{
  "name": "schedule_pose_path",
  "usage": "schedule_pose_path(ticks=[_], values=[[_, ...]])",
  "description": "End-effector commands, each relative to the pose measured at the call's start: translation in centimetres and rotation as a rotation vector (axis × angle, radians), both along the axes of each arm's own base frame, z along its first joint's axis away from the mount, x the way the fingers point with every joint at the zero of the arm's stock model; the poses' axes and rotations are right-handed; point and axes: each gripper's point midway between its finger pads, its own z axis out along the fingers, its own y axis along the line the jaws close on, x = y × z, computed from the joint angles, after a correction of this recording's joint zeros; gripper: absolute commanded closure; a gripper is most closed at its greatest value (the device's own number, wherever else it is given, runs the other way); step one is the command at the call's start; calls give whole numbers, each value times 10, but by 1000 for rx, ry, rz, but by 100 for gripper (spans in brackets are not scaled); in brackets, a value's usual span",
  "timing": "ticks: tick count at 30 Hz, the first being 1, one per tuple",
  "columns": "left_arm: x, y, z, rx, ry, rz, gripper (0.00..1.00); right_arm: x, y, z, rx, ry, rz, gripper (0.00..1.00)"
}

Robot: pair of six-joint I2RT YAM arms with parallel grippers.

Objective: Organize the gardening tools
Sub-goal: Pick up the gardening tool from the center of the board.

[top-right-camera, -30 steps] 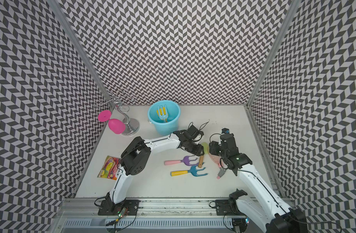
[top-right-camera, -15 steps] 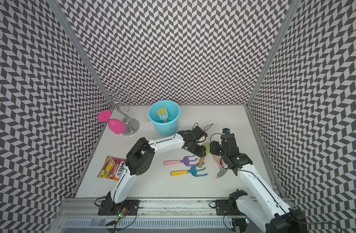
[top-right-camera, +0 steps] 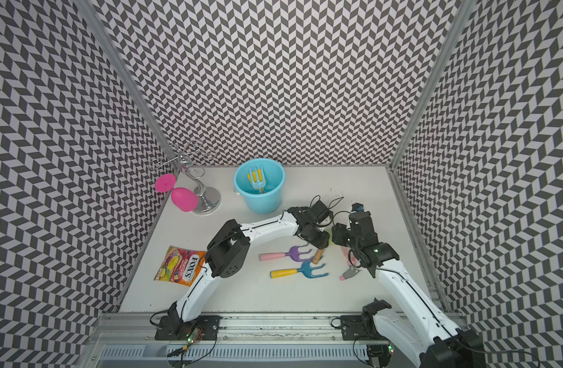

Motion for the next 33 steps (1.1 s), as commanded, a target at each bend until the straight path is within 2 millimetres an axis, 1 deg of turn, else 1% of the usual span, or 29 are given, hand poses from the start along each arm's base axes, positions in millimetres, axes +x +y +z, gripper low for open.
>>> schedule_pose_path(ticks=[1, 2, 9, 11, 15, 16, 18, 20, 22, 23, 27, 33], values=[[-4, 10, -24, 86, 14, -3, 62, 7, -3, 6, 4, -38, -23, 48], [-4, 10, -24, 88, 12, -2, 63, 7, -3, 6, 4, -37, -23, 48], [-2, 11, -21, 89, 3, 4, 64, 7, -4, 6, 8, -40, -27, 48], [-1, 12, -21, 96, -4, 10, 67, 8, -5, 6, 9, -40, -30, 48], [1, 9, -16, 83, -17, 9, 67, 7, -4, 6, 12, -40, -30, 48], [2, 8, -14, 81, -20, 10, 68, 8, -5, 6, 12, -41, -32, 48], [5, 8, -12, 77, -23, 16, 75, 7, -5, 6, 10, -42, -32, 48], [9, 8, -7, 67, -27, 24, 79, 7, -6, 7, 11, -44, -33, 48], [13, 7, 2, 47, -34, 33, 84, 7, -6, 9, 12, -49, -35, 48], [16, 7, 8, 31, -39, 41, 84, 7, -6, 11, 16, -54, -37, 48], [28, 6, 37, -43, -47, 63, 91, 8, -6, 17, 22, -74, -41, 48], [39, 9, 85, -182, -52, 90, 92, 11, -6, 28, 39, -107, -50, 48]])
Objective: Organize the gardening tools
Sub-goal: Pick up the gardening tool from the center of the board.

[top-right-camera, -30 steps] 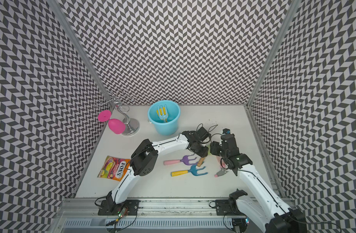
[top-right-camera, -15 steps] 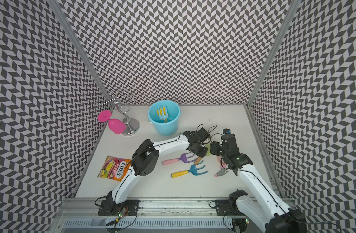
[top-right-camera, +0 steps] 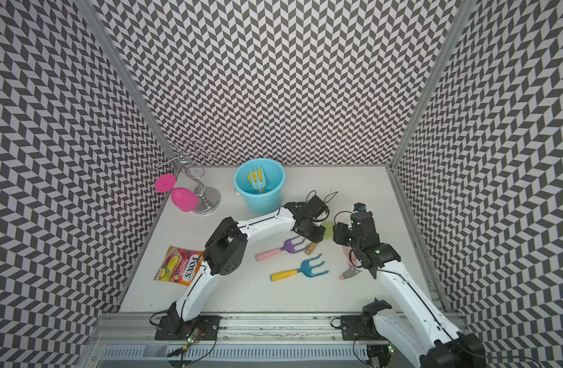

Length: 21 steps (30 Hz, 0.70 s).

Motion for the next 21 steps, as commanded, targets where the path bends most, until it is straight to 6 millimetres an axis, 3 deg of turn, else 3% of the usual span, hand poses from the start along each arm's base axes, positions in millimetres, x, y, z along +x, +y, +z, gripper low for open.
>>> schedule_pose_path(ticks=[1, 9, 12, 17, 21], values=[[13, -7, 75, -184, -62, 15, 93, 11, -3, 24, 24, -91, -29, 48], [32, 9, 129, -329, -85, 53, 93, 16, 3, 27, 43, -97, -16, 48], [47, 23, 163, -373, -153, 90, 94, 18, 6, 30, 52, -97, 0, 48], [86, 70, 229, -447, -304, 205, 94, 21, 15, 34, 64, -97, 45, 48], [123, 127, 268, -465, -433, 344, 94, 25, 22, 37, 84, -99, 75, 48]])
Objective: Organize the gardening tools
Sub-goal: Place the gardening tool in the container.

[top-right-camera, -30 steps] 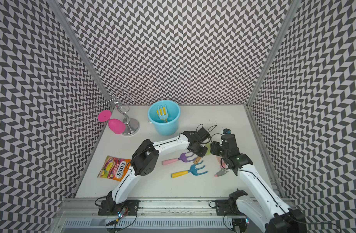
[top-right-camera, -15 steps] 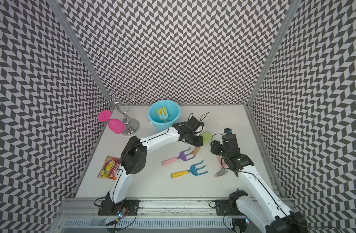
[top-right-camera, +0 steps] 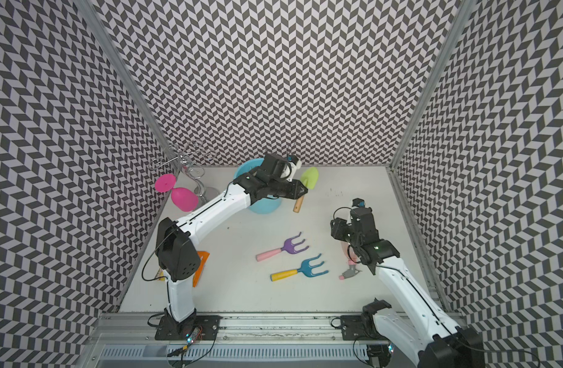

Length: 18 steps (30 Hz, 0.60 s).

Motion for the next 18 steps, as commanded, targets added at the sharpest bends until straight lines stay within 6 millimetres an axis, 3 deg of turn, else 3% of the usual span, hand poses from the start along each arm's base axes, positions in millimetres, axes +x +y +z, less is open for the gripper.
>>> schedule_pose_path(ticks=[1, 6, 9, 12, 18], values=[[36, 53, 58, -64, -161, 163, 94, 12, 9, 23, 36, -71, 37, 48], [76, 116, 76, -88, -263, 333, 94, 14, 18, 26, 48, -78, 77, 48], [97, 140, 76, -102, -306, 396, 94, 13, 23, 24, 46, -74, 92, 48], [116, 150, 65, -99, -333, 443, 95, 13, 26, 25, 44, -73, 103, 48], [140, 151, 36, -78, -376, 470, 96, 10, 30, 22, 33, -64, 115, 48]])
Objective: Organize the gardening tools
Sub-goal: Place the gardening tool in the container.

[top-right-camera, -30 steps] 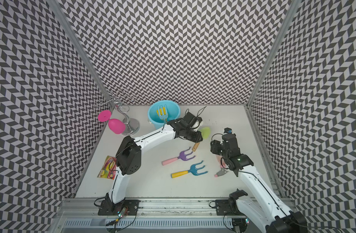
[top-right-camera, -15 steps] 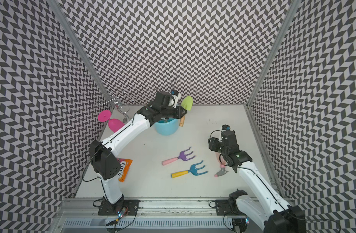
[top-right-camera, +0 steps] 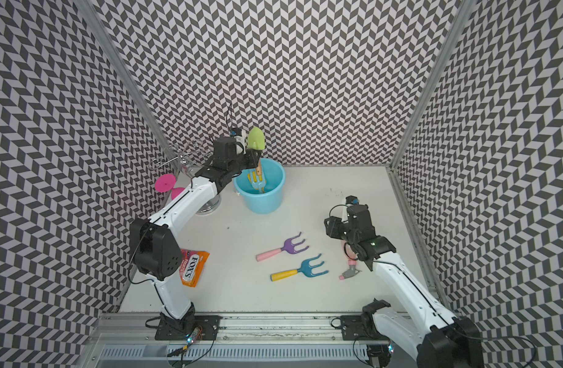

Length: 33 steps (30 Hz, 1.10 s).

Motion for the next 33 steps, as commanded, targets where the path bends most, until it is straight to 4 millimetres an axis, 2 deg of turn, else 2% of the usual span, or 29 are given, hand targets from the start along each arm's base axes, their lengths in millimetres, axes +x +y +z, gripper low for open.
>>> schedule_pose_path(ticks=[1, 6, 14, 17, 21, 24, 26, 30, 33], values=[[16, -2, 1, 4, -90, 26, 96, 8, 6, 20, 9, -63, 15, 48], [25, -1, -36, 44, -57, 37, 95, 7, 3, 19, 1, -61, 5, 48], [21, -3, -82, 64, 18, 28, 92, 10, 4, 19, -5, -61, 4, 48], [18, -1, -91, 70, 36, 31, 84, 11, 4, 17, -7, -58, 8, 48], [14, -2, -88, 71, 33, 30, 65, 12, 6, 16, -6, -52, 13, 48], [12, -2, -75, 70, 9, 27, 54, 13, 8, 16, -2, -51, 21, 48], [10, -4, -65, 73, -9, 22, 50, 13, 9, 16, -3, -52, 25, 47], [3, -8, -42, 80, -40, 8, 48, 12, 9, 15, -2, -47, 29, 47], [-9, -16, -21, 92, -69, -28, 43, 11, 10, 15, 3, -48, 35, 46]])
